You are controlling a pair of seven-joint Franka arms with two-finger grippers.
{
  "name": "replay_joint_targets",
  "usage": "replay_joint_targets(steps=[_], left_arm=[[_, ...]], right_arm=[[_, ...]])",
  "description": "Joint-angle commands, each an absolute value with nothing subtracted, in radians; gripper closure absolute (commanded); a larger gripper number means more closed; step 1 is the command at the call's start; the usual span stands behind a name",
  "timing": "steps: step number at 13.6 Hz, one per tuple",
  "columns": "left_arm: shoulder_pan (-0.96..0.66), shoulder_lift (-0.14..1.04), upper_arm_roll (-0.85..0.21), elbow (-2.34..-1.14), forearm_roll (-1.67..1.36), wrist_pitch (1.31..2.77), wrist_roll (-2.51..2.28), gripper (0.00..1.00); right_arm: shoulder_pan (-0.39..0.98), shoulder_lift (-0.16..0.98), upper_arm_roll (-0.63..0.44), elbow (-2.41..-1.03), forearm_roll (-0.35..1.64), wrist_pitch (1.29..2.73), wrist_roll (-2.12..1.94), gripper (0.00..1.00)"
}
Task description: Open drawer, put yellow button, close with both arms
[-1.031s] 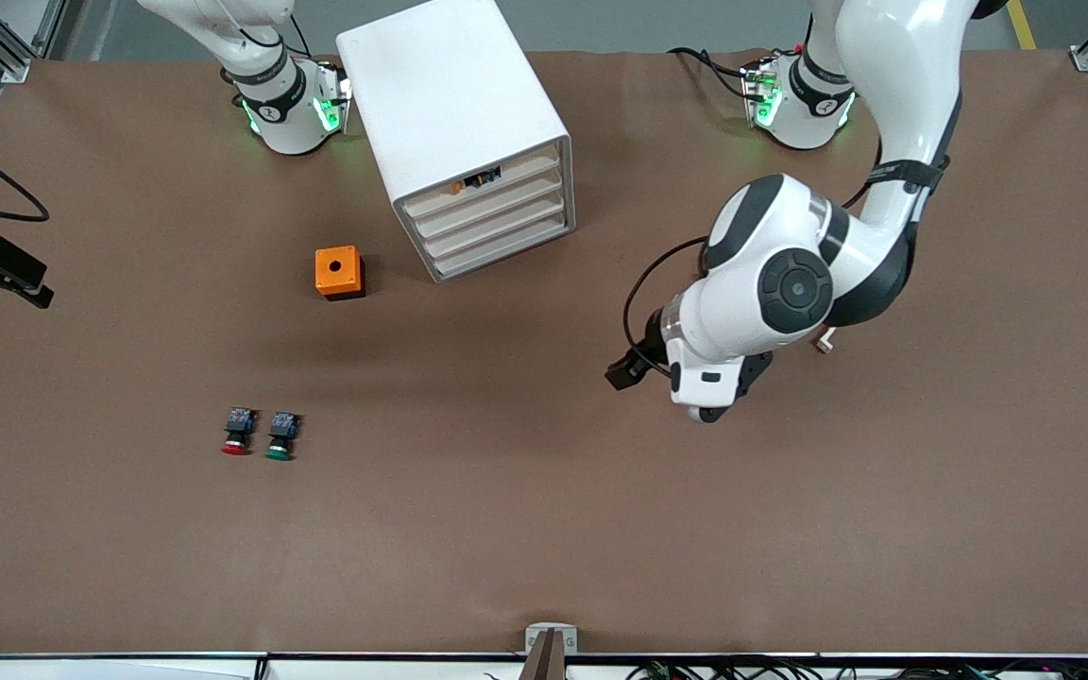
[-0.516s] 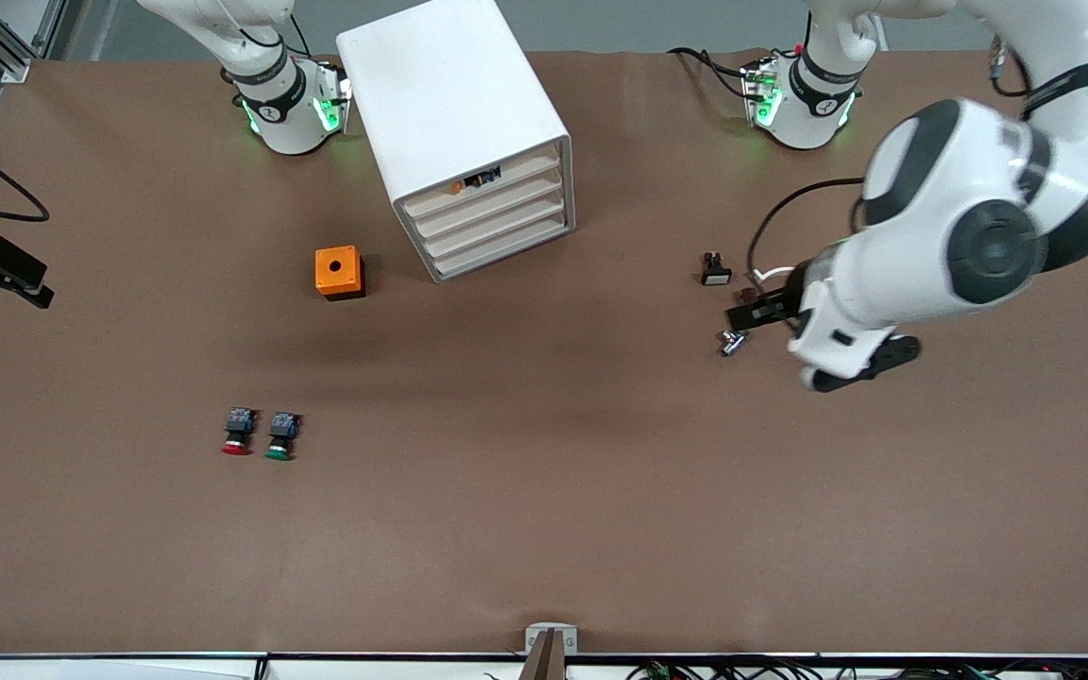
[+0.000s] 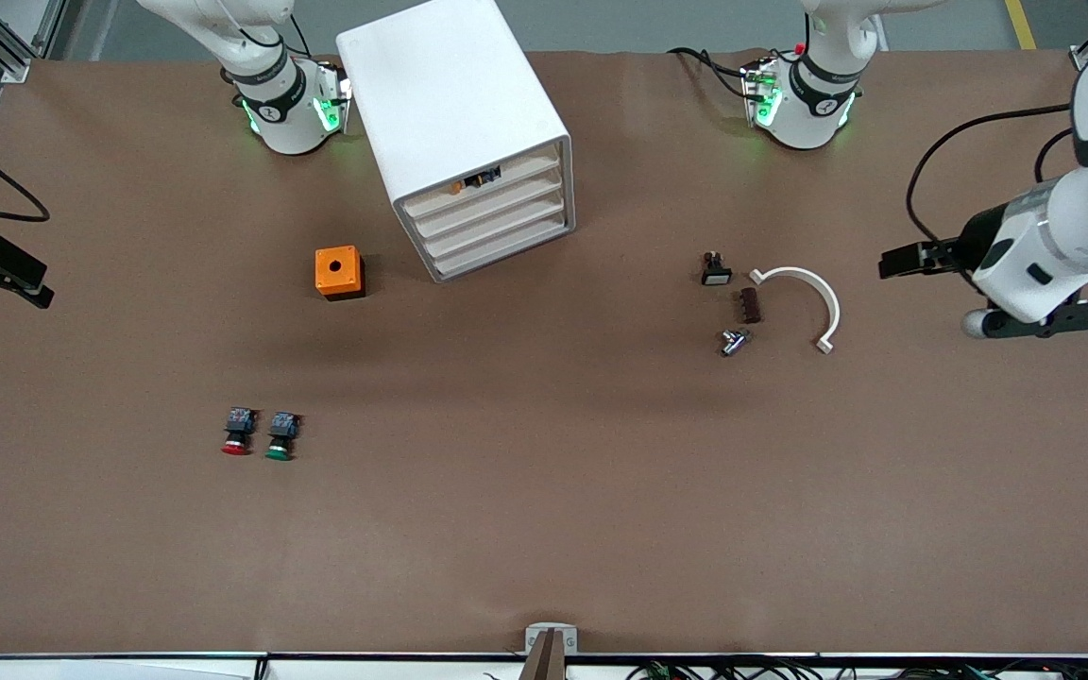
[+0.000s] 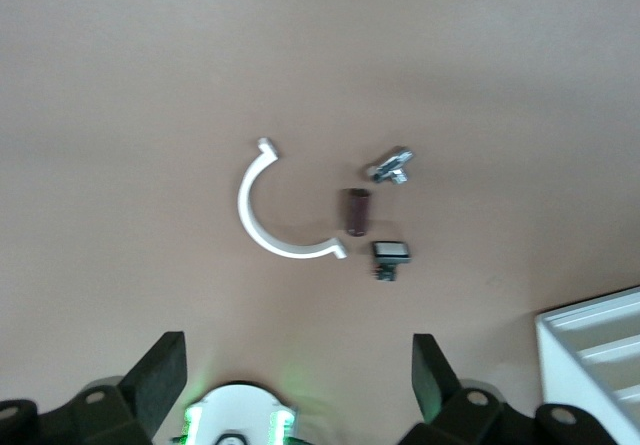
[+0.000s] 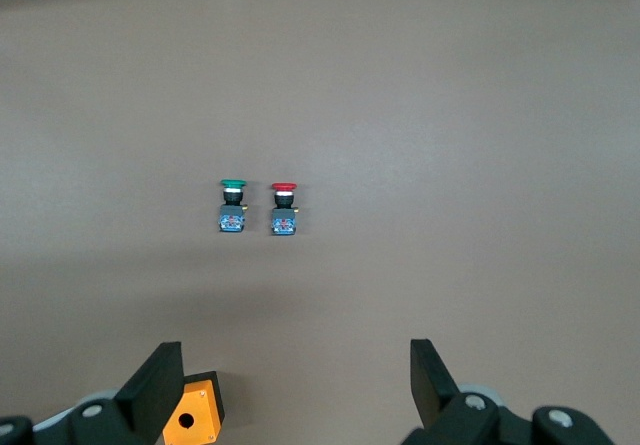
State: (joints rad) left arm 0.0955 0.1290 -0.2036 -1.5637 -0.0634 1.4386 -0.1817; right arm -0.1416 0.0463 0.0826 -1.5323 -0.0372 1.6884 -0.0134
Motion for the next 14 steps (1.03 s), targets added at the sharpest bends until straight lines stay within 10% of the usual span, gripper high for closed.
replay_joint_targets(steps=[1, 14], left_arm=[[0.133, 0.045, -0.218, -1.664, -0.038, 1.499, -0.109, 0.01], [0.003, -0.054, -0.086, -1.758, -0.035, 1.578, -0.041, 0.01]], right_arm=[[-0.156, 0.044, 0.095, -1.532, -0.04, 1.687, -0.012, 0.0], [-0.156, 0.044, 0.095, -1.532, -0.04, 1.694, -0.012, 0.0]])
